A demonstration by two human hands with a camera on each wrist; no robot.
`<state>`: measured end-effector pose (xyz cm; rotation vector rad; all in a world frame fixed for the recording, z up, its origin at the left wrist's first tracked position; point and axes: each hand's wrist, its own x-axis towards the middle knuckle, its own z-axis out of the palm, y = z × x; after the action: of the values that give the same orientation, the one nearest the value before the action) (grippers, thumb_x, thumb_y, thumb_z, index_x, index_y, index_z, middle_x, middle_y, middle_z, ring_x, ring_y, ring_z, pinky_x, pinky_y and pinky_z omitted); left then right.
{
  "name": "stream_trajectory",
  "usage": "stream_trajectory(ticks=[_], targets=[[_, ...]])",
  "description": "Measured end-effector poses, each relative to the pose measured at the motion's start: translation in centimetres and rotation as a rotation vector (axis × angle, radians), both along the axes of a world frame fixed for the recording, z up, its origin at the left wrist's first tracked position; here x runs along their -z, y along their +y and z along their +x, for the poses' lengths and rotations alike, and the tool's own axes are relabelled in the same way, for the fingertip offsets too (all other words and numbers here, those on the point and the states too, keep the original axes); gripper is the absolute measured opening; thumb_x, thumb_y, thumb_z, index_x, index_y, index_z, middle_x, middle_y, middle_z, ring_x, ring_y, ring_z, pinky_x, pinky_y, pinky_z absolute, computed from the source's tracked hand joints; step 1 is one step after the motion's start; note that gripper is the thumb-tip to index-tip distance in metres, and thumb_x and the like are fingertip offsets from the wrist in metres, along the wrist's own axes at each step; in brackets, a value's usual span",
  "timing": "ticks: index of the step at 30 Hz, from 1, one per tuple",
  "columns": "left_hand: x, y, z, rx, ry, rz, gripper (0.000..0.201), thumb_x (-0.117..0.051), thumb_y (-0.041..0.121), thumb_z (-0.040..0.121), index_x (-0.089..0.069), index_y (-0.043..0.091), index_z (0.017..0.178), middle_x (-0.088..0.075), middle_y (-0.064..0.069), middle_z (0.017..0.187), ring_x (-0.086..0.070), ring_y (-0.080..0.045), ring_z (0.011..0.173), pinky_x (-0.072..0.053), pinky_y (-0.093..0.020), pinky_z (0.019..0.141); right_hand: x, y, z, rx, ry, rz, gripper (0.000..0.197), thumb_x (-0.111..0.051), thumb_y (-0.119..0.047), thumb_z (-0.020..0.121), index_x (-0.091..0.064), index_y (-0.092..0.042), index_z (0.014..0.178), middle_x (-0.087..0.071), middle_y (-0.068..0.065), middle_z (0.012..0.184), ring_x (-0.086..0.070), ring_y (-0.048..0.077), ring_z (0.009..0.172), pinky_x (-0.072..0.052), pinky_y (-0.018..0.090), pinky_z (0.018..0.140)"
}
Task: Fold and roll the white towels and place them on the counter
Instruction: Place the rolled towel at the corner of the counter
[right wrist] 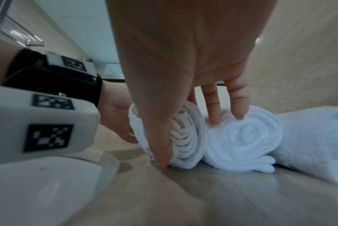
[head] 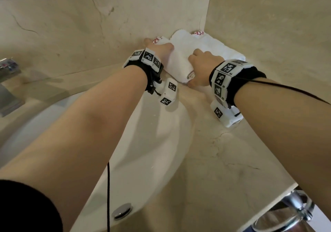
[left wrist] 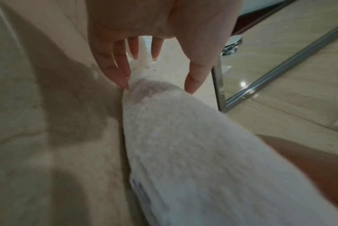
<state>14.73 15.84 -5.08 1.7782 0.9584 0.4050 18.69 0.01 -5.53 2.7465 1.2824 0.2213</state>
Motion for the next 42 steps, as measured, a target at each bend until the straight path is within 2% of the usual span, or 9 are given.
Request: stream_trajectory(ticks=[4, 7, 10, 14, 19, 22, 30, 39, 42], targets=[[-0.2, -1.3, -1.1, 0.109, -0.005, -0.069, 0.076, -0.065, 0.039, 0.054, -0.041, 0.025, 0.125, -0.045, -0.005, 0.113, -0.052, -0.028, 0.096, -0.052, -0.04, 0.086, -0.8, 0.0, -1.2, 0.111, 0.204, -0.007, 0.079, -0.075, -0.044, 0.073, -0.037, -0.006, 0.13, -0.036, 0.012, 0.132, -0.049, 0.034, 0.114, -0.044, 0.04, 0.086], [-0.4, -2.0, -1.7, 0.169, -0.023, -0.091, 0.053, -0.064, 0.027, 0.073, -0.046, 0.018, 0.122, -0.048, -0.005, 0.102, -0.051, -0.021, 0.083, -0.054, -0.037, 0.085, -1.3, -0.1, -2.2, 0.123, 0.259, 0.07, 0.089, -0.075, -0.05, 0.07, -0.032, -0.009, 0.137, -0.035, 0.012, 0.135, -0.044, 0.033, 0.121, -0.042, 0.043, 0.096], [-0.1, -2.0, -1.4, 0.23, -0.003, -0.022, 0.053, -0.062, 0.023, 0.082, -0.046, 0.02, 0.132, -0.051, -0.008, 0.122, -0.055, -0.026, 0.101, -0.052, -0.039, 0.094, -1.5, -0.2, -2.8, 0.103, 0.218, 0.206, 0.077, -0.068, -0.048, 0.077, -0.036, -0.011, 0.137, -0.037, 0.011, 0.135, -0.043, 0.031, 0.12, -0.04, 0.042, 0.096], [-0.2, -2.1, -1.4, 0.27, 0.057, -0.026, 0.067, -0.062, 0.028, 0.081, -0.035, 0.026, 0.142, -0.046, -0.007, 0.133, -0.051, -0.027, 0.114, -0.05, -0.039, 0.096, -1.8, -0.3, -3.0, 0.116, 0.285, 0.272, 0.053, -0.061, -0.035, 0.087, -0.052, -0.002, 0.126, -0.048, 0.015, 0.127, -0.051, 0.031, 0.114, -0.042, 0.038, 0.093], [0.2, -1.9, -1.2, 0.268, 0.072, 0.01, 0.071, -0.062, 0.033, 0.081, -0.031, 0.028, 0.145, -0.041, -0.007, 0.142, -0.048, -0.028, 0.121, -0.047, -0.037, 0.099, -1.9, 0.0, -3.1, 0.148, 0.299, 0.273, 0.048, -0.062, -0.033, 0.088, -0.056, 0.0, 0.123, -0.056, 0.015, 0.122, -0.053, 0.029, 0.112, -0.043, 0.034, 0.091], [0.2, -2.2, -1.6, 0.293, 0.104, 0.065, 0.071, -0.059, 0.037, 0.085, -0.028, 0.027, 0.147, -0.031, -0.006, 0.15, -0.042, -0.028, 0.13, -0.04, -0.037, 0.106, -2.0, 0.2, -3.2, 0.153, 0.304, 0.275, 0.046, -0.061, -0.033, 0.089, -0.059, 0.001, 0.119, -0.056, 0.014, 0.106, -0.056, 0.028, 0.101, -0.043, 0.032, 0.081], [0.1, -3.0, -3.2, 0.339, 0.169, 0.226, 0.059, -0.048, 0.033, 0.093, -0.029, 0.019, 0.147, -0.031, -0.006, 0.151, -0.035, -0.026, 0.136, -0.032, -0.033, 0.11, -2.3, -1.3, -3.5, 0.181, 0.356, 0.21, 0.074, -0.06, -0.04, 0.088, -0.027, -0.01, 0.147, -0.037, 0.01, 0.147, -0.037, 0.027, 0.133, -0.032, 0.035, 0.105], [0.3, -4.7, -4.6, 0.347, 0.166, 0.26, 0.065, -0.051, 0.035, 0.09, -0.024, 0.027, 0.149, -0.025, -0.005, 0.154, -0.035, -0.026, 0.136, -0.034, -0.032, 0.109, -1.9, -3.1, -4.5, 0.174, 0.314, 0.18, 0.066, -0.061, -0.037, 0.087, -0.034, -0.007, 0.14, -0.041, 0.014, 0.141, -0.043, 0.031, 0.127, -0.037, 0.039, 0.101], [-0.2, -5.5, -6.0, 0.343, 0.184, 0.298, 0.065, -0.051, 0.036, 0.089, -0.023, 0.03, 0.148, -0.029, -0.004, 0.151, -0.045, -0.026, 0.128, -0.042, -0.034, 0.104, -2.1, -3.5, -5.6, 0.173, 0.297, 0.16, 0.055, -0.062, -0.038, 0.085, -0.045, -0.007, 0.127, -0.05, 0.013, 0.127, -0.05, 0.028, 0.102, -0.041, 0.036, 0.083]])
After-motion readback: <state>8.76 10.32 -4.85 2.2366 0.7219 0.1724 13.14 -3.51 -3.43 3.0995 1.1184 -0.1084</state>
